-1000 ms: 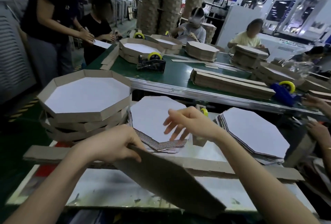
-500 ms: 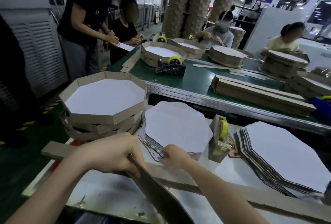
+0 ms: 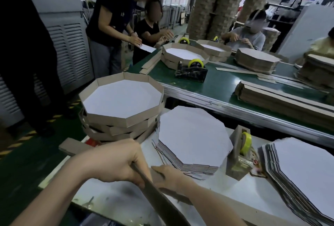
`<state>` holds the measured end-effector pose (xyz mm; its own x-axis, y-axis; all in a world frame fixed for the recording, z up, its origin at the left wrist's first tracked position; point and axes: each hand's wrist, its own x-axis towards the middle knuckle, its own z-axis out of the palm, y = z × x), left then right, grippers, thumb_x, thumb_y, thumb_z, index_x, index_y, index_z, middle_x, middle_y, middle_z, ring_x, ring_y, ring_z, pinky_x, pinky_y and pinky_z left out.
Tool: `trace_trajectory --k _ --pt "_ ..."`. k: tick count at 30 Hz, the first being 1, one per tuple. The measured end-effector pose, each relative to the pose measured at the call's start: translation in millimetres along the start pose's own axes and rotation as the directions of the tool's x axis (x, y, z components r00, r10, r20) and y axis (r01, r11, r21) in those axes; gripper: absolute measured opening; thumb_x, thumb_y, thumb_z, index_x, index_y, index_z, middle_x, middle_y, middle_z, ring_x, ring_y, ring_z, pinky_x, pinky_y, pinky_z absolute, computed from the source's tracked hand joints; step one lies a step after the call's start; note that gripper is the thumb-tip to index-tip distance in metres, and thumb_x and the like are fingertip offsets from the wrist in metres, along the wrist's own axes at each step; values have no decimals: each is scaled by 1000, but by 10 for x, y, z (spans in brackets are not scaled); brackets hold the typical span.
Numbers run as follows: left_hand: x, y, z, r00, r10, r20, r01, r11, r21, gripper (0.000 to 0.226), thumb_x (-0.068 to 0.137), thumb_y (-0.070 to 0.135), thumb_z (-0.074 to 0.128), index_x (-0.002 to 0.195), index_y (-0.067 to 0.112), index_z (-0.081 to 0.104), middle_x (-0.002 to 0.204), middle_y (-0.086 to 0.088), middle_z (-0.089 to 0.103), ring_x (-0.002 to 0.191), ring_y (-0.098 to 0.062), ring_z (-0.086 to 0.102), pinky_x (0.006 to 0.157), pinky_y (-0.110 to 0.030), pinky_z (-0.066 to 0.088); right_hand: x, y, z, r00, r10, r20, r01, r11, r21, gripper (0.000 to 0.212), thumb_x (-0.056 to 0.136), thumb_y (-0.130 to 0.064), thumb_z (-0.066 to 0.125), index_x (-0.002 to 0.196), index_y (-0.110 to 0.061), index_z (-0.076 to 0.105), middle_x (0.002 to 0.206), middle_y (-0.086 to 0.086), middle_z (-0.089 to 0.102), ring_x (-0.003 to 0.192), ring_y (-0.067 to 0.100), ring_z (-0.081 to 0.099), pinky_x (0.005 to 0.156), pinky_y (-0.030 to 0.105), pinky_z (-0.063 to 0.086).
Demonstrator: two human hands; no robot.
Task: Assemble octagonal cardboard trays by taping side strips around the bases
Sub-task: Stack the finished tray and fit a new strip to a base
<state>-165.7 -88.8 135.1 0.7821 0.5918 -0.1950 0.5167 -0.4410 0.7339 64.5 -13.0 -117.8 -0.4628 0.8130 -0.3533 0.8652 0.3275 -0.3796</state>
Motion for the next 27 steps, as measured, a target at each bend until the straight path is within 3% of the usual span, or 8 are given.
trace_trajectory --k 4,9,11,13,16,18,24,27 --pt "28 -4 -6 1000 -20 -15 21 1000 15 23 82 25 74 96 43 76 89 21 73 86 -4 69 80 -37 53 -63 138 -52 999 34 0 -34 997 71 75 79 -56 72 143 -25 50 135 1 59 121 20 54 94 24 39" --pt "38 -8 -6 999 -48 -20 48 999 0 20 82 25 75 94 41 77 89 18 74 87 -5 68 81 -35 52 -167 363 -171 992 125 13 -126 990 70 51 76 -46 72 119 -20 63 115 3 67 106 26 62 88 35 50" --pt "44 -5 -12 998 -58 -18 58 998 -7 20 82 23 75 95 39 77 89 18 74 88 -4 68 81 -34 52 -107 287 -203 990 139 -19 -136 985 106 54 76 -47 75 114 -12 61 112 9 66 104 30 62 86 36 49" --pt "52 -5 -14 998 -64 -14 63 998 -6 20 82 22 75 95 38 78 89 17 74 87 -4 69 80 -34 52 8 121 -187 992 120 -42 -113 983 143 69 78 -47 76 130 -7 54 127 12 61 117 30 57 95 34 44" --pt "46 -33 -6 998 -64 -11 64 998 -10 19 82 28 74 95 42 76 88 15 74 84 -10 69 78 -39 53 194 -170 -111 997 70 -42 -64 990 129 88 85 -50 69 153 -9 30 148 13 45 135 29 44 110 36 36" --pt "22 -67 -5 997 -72 -11 71 997 -28 17 82 36 73 93 48 75 88 10 75 85 -24 68 78 -45 54 286 -288 -61 997 53 -52 -49 995 88 82 90 -48 64 154 -12 27 144 16 44 133 32 43 108 41 38" --pt "-33 -143 -6 998 -68 -18 67 995 -70 17 83 34 72 96 45 75 89 7 75 86 -29 68 79 -48 55 339 -267 -123 997 22 -76 -18 998 57 63 87 -36 69 141 -14 45 126 16 48 118 34 50 98 37 42" --pt "-16 -140 -21 998 -57 -20 56 997 -53 19 83 27 73 97 39 77 91 14 75 87 -12 70 82 -41 55 265 -239 -262 989 54 -140 -41 995 96 64 83 -46 69 138 -23 46 129 6 50 123 24 49 100 36 43"
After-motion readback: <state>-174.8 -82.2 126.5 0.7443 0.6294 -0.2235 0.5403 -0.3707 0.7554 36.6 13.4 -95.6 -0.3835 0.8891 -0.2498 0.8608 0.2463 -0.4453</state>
